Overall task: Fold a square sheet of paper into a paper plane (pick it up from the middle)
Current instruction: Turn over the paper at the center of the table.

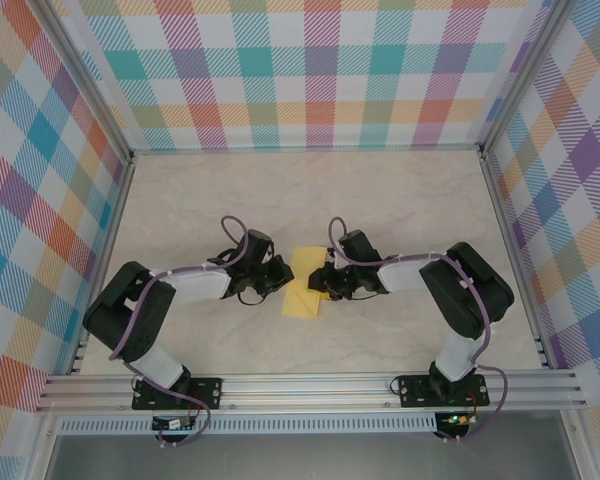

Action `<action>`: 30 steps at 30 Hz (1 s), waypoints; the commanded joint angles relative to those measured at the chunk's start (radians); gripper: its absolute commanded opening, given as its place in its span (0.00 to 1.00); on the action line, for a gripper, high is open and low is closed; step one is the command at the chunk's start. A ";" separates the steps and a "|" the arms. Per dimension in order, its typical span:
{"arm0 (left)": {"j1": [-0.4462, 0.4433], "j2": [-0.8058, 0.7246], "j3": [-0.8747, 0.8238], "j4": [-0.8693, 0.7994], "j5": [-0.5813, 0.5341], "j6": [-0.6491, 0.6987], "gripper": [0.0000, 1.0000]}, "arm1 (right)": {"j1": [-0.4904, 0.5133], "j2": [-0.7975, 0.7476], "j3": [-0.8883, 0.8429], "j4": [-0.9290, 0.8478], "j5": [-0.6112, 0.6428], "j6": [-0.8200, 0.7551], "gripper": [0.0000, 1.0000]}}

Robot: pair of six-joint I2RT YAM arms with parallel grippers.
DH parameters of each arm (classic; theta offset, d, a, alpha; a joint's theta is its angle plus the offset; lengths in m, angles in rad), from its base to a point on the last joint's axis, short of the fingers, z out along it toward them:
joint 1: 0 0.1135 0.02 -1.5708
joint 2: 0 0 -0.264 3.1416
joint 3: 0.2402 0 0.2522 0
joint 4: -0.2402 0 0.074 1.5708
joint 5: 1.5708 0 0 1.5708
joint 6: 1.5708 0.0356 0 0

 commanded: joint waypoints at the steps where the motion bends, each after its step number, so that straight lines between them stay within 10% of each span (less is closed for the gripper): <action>1: 0.000 -0.078 -0.025 -0.069 -0.072 0.003 0.09 | 0.006 0.005 0.026 0.022 -0.023 -0.026 0.25; 15: 0.026 -0.470 -0.073 -0.423 -0.442 -0.003 0.17 | 0.050 -0.263 0.328 -0.817 0.489 -0.210 0.09; 23: 0.046 -0.667 -0.100 -0.606 -0.625 -0.051 0.23 | 0.214 -0.045 0.826 -1.591 1.106 -0.113 0.06; 30: 0.050 -0.813 -0.120 -0.739 -0.748 -0.130 0.23 | 0.296 0.239 1.034 -1.738 1.158 -0.050 0.10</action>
